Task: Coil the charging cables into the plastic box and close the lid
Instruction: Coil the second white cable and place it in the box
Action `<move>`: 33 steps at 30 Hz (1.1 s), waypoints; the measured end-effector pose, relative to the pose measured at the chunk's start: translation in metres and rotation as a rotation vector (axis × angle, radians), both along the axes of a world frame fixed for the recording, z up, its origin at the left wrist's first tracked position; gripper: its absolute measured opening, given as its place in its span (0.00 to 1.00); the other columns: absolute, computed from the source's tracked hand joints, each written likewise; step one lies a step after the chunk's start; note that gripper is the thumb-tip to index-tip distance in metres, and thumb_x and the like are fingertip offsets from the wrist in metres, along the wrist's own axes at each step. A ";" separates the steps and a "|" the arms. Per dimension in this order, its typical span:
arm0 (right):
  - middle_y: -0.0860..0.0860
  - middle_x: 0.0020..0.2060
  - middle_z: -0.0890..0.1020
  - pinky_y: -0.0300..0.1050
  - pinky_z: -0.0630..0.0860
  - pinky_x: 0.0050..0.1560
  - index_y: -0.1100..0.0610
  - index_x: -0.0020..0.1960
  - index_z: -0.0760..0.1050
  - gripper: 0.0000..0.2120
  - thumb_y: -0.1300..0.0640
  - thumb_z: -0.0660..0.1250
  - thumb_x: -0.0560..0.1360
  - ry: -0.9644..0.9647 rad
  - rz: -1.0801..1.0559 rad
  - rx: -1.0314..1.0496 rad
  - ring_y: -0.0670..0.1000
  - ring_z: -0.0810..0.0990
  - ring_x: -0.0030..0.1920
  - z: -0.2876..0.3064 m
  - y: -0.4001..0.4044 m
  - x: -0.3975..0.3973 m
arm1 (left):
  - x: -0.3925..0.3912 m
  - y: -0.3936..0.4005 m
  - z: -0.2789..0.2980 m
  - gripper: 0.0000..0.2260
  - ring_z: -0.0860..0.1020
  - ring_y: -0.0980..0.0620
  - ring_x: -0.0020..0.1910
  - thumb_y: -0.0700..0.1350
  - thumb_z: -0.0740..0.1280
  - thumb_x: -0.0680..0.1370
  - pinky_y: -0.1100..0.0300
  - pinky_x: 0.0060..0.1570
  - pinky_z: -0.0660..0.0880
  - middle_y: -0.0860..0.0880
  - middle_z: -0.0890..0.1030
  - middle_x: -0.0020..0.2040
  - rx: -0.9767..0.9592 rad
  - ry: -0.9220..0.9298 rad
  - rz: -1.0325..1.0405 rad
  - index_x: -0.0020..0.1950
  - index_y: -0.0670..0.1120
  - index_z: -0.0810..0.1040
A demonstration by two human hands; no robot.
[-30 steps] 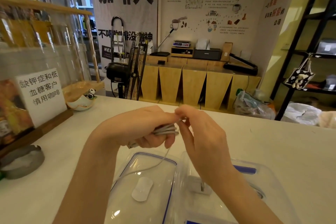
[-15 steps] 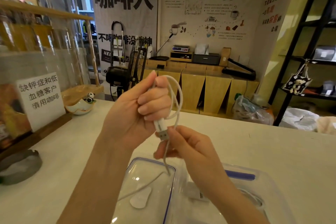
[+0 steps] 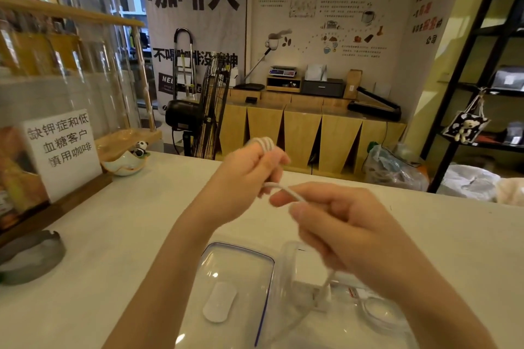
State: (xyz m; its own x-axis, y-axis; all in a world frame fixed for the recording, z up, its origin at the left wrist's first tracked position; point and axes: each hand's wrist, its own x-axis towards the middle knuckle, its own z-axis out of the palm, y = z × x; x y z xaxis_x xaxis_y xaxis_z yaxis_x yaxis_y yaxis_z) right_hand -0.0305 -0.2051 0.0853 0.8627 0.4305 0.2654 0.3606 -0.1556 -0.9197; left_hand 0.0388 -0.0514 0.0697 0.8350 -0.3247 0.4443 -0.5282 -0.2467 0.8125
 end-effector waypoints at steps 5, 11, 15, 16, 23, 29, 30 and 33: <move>0.50 0.18 0.72 0.28 0.63 0.20 0.55 0.38 0.82 0.09 0.52 0.66 0.64 -0.176 -0.130 0.086 0.42 0.66 0.19 0.008 -0.019 0.008 | -0.006 0.003 0.003 0.19 0.63 0.56 0.20 0.52 0.53 0.78 0.66 0.22 0.63 0.56 0.68 0.21 0.037 0.373 -0.480 0.35 0.47 0.77; 0.48 0.18 0.72 0.32 0.61 0.18 0.55 0.39 0.83 0.10 0.52 0.68 0.63 -0.110 -0.159 0.265 0.43 0.64 0.19 -0.003 -0.014 0.019 | -0.001 0.005 0.003 0.20 0.60 0.56 0.20 0.54 0.54 0.78 0.68 0.20 0.59 0.54 0.61 0.22 -0.254 0.650 -1.127 0.37 0.43 0.77; 0.50 0.22 0.71 0.33 0.60 0.17 0.53 0.46 0.82 0.12 0.52 0.64 0.68 0.100 -0.083 0.397 0.44 0.63 0.18 -0.010 -0.006 0.023 | 0.000 0.002 0.007 0.18 0.61 0.55 0.21 0.48 0.53 0.80 0.66 0.21 0.59 0.52 0.62 0.24 -0.622 0.808 -1.223 0.40 0.39 0.74; 0.50 0.23 0.71 0.32 0.59 0.17 0.53 0.47 0.82 0.12 0.52 0.62 0.69 0.148 -0.064 0.409 0.44 0.63 0.18 -0.012 -0.004 0.023 | 0.000 0.002 0.007 0.17 0.61 0.55 0.22 0.47 0.53 0.80 0.66 0.22 0.59 0.51 0.63 0.24 -0.710 0.831 -1.224 0.41 0.37 0.73; 0.51 0.25 0.72 0.32 0.58 0.17 0.51 0.50 0.77 0.10 0.55 0.57 0.78 0.315 -0.027 0.207 0.44 0.62 0.17 -0.024 0.013 0.023 | 0.003 0.004 0.006 0.19 0.62 0.55 0.24 0.48 0.48 0.79 0.64 0.26 0.62 0.49 0.65 0.25 -0.995 0.702 -0.994 0.47 0.36 0.72; 0.50 0.25 0.73 0.36 0.62 0.19 0.46 0.54 0.73 0.10 0.54 0.55 0.79 0.238 -0.028 -0.067 0.45 0.65 0.18 -0.027 0.020 0.018 | 0.007 0.004 0.003 0.22 0.66 0.59 0.22 0.49 0.49 0.79 0.68 0.22 0.65 0.53 0.68 0.24 -0.997 0.463 -0.558 0.45 0.39 0.79; 0.49 0.25 0.73 0.36 0.64 0.19 0.46 0.55 0.72 0.10 0.54 0.55 0.79 0.237 -0.034 -0.088 0.45 0.66 0.18 -0.027 0.020 0.017 | 0.007 0.003 0.003 0.21 0.66 0.59 0.22 0.49 0.49 0.79 0.68 0.23 0.66 0.53 0.68 0.24 -0.993 0.445 -0.544 0.48 0.39 0.77; 0.48 0.25 0.74 0.36 0.64 0.18 0.47 0.62 0.69 0.13 0.54 0.55 0.79 0.253 -0.011 -0.129 0.45 0.67 0.18 -0.026 0.018 0.011 | 0.011 0.000 0.000 0.19 0.67 0.59 0.24 0.50 0.49 0.79 0.68 0.25 0.68 0.53 0.69 0.26 -0.987 0.388 -0.475 0.54 0.39 0.73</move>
